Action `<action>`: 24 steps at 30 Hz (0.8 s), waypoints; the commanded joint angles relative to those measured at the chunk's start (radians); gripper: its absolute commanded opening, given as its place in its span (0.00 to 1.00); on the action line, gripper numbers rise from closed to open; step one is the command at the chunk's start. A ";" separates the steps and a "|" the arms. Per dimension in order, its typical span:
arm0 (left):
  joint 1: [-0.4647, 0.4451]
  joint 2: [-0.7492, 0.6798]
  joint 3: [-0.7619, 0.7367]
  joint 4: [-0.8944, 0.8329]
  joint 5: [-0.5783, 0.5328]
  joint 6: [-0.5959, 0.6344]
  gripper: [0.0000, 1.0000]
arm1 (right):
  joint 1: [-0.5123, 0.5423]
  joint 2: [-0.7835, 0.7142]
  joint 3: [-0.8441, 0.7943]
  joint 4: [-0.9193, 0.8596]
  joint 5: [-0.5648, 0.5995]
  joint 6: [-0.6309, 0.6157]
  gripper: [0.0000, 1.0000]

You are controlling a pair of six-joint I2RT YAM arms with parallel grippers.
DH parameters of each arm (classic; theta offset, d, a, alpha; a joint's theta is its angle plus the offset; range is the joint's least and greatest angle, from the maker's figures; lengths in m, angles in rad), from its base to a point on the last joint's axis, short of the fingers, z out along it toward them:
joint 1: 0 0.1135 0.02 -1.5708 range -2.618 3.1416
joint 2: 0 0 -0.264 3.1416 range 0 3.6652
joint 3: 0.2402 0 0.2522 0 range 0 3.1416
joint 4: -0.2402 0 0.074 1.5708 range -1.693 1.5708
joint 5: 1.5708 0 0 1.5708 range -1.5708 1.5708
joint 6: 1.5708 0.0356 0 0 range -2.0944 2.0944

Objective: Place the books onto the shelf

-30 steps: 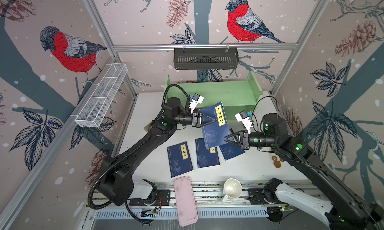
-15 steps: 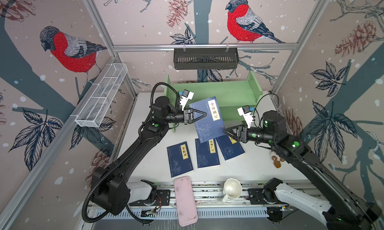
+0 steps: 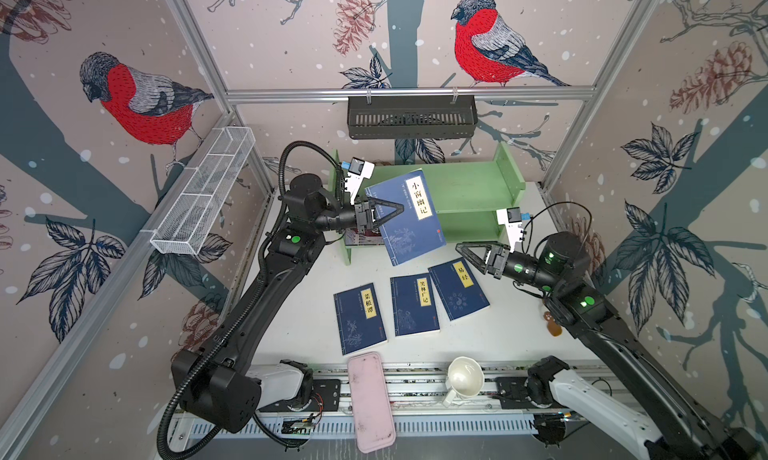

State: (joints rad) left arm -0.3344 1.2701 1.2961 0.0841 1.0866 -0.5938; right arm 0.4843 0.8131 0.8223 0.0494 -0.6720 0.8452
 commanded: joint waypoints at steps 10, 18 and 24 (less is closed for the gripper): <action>0.089 -0.004 0.103 0.131 -0.146 -0.174 0.00 | 0.250 0.149 -0.018 0.444 0.172 0.052 0.73; 0.115 0.000 -0.079 0.663 -0.070 -0.651 0.00 | 0.315 0.298 0.006 0.612 0.234 0.049 0.74; 0.115 -0.018 -0.113 0.633 -0.068 -0.639 0.00 | 0.322 0.379 0.028 0.732 0.273 0.055 0.74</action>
State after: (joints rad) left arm -0.2234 1.2644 1.1938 0.5968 1.0012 -1.1740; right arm 0.8040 1.1728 0.8383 0.6506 -0.4332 0.8928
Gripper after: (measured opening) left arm 0.122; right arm 0.737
